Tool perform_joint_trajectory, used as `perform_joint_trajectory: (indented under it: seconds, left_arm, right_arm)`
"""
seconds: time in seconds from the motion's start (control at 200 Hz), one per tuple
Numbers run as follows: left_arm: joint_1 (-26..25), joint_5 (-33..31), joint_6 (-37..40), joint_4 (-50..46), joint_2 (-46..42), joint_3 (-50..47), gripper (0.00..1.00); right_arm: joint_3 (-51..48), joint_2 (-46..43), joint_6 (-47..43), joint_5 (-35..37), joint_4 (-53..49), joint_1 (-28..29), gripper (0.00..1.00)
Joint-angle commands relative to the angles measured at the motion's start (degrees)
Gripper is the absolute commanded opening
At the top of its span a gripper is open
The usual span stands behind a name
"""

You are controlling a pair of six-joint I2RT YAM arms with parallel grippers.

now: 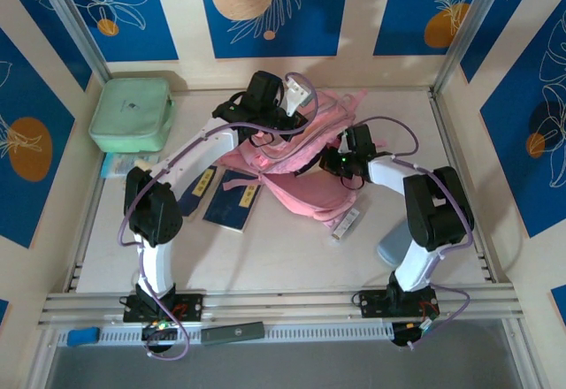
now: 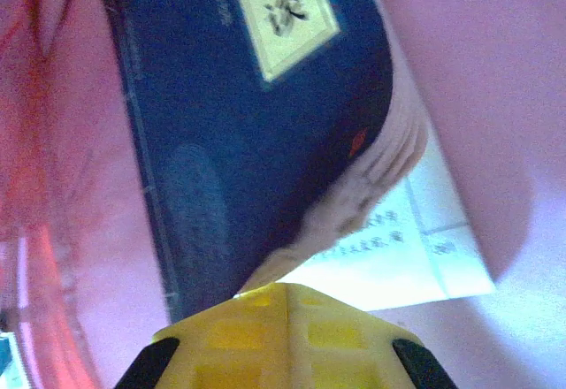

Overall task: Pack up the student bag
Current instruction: Place the book in the student bag.

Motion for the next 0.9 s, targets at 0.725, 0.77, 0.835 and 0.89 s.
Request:
perform_joint_trajectory:
  seconds: [0.725, 0.77, 0.835, 0.89]
  left_arm:
    - [-0.35, 4.06, 1.15, 4.25, -1.49, 4.07, 0.00]
    - [-0.36, 4.26, 1.22, 4.31, -1.40, 3.94, 0.00]
    - [-0.35, 3.81, 1.20, 4.28, -1.28, 4.04, 0.00]
    - [-0.35, 2.84, 1.11, 4.04, -1.23, 4.31, 0.00]
  right_arm:
    - [-2.32, 0.77, 7.29, 11.80, 0.96, 3.03, 0.00]
    - [-1.96, 1.72, 6.17, 10.65, 3.51, 2.54, 0.00]
    - [-1.32, 2.30, 4.62, 8.31, 5.51, 2.39, 0.00]
    - [-0.61, 1.67, 4.03, 6.84, 3.73, 2.86, 0.00]
